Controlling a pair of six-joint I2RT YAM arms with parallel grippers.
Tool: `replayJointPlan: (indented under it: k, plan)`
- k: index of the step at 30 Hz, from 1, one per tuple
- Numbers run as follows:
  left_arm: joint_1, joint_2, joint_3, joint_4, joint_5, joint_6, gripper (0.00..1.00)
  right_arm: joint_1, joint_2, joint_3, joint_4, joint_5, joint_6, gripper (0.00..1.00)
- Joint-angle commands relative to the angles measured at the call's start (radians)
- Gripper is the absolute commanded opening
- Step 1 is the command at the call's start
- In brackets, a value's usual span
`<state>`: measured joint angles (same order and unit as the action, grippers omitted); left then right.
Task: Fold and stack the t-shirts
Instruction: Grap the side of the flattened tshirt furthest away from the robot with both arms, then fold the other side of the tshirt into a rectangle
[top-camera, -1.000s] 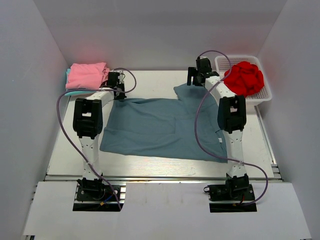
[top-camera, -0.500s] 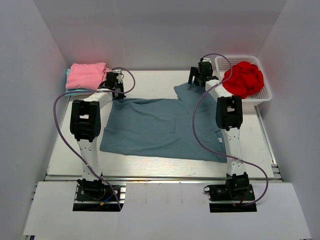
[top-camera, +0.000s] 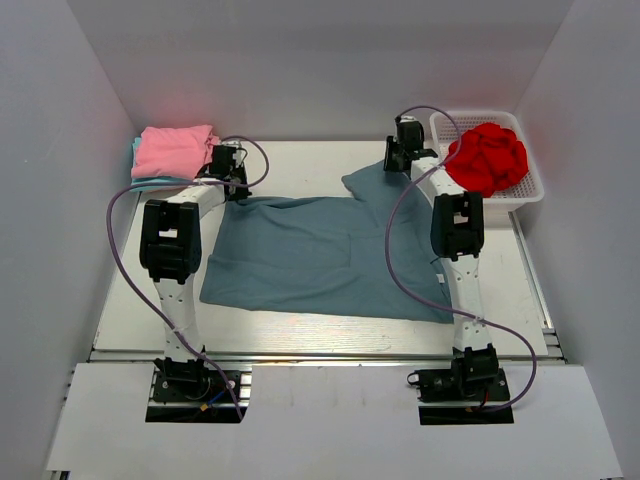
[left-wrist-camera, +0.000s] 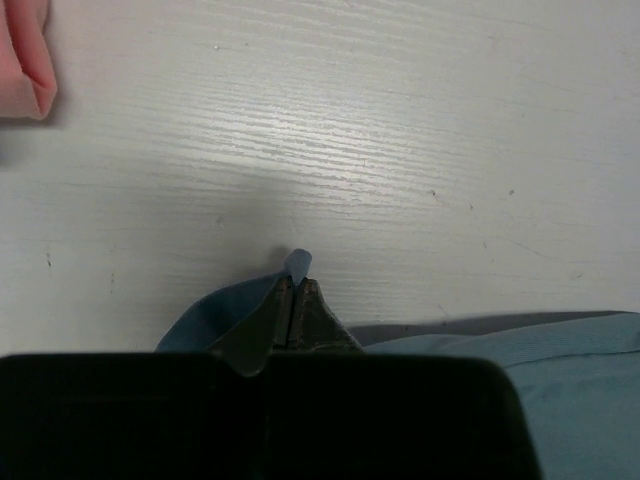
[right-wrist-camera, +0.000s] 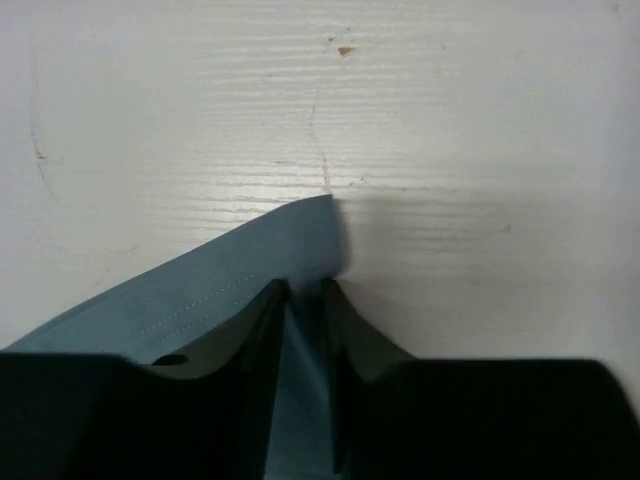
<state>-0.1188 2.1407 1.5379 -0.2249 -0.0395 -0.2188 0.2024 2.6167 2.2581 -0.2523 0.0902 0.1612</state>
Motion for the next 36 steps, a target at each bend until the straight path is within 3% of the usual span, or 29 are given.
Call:
replayJointPlan:
  k: [1,3,8,13,14,18,25,31,36]
  plan:
    - [0.007,-0.057,-0.025,0.004,0.006,-0.016,0.00,0.023,0.036,0.060,-0.080,-0.009,-0.035,0.24]
    - [0.007,-0.068,-0.035,0.004,0.006,-0.016,0.00,0.029,0.032,0.049,-0.081,0.008,-0.040,0.00]
    - [0.007,-0.077,-0.024,-0.014,0.006,0.005,0.00,0.045,-0.015,-0.005,-0.050,0.052,-0.046,0.00]
    - [-0.002,-0.100,0.019,-0.037,-0.003,0.018,0.00,0.052,-0.193,-0.195,0.120,0.141,-0.086,0.00]
    - [-0.002,-0.122,0.019,-0.048,-0.003,0.018,0.00,0.054,-0.287,-0.285,0.189,0.163,-0.095,0.00]
    - [-0.002,-0.209,-0.074,0.007,0.021,0.006,0.00,0.060,-0.487,-0.483,0.299,0.168,-0.135,0.00]
    - [-0.002,-0.338,-0.205,0.030,0.030,-0.013,0.00,0.063,-0.860,-0.988,0.438,0.155,-0.111,0.00]
    - [-0.002,-0.479,-0.352,0.041,0.021,-0.022,0.00,0.063,-1.106,-1.212,0.476,0.102,-0.069,0.00]
    - [-0.002,-0.587,-0.465,0.052,-0.016,-0.022,0.00,0.058,-1.283,-1.371,0.450,0.164,-0.046,0.00]
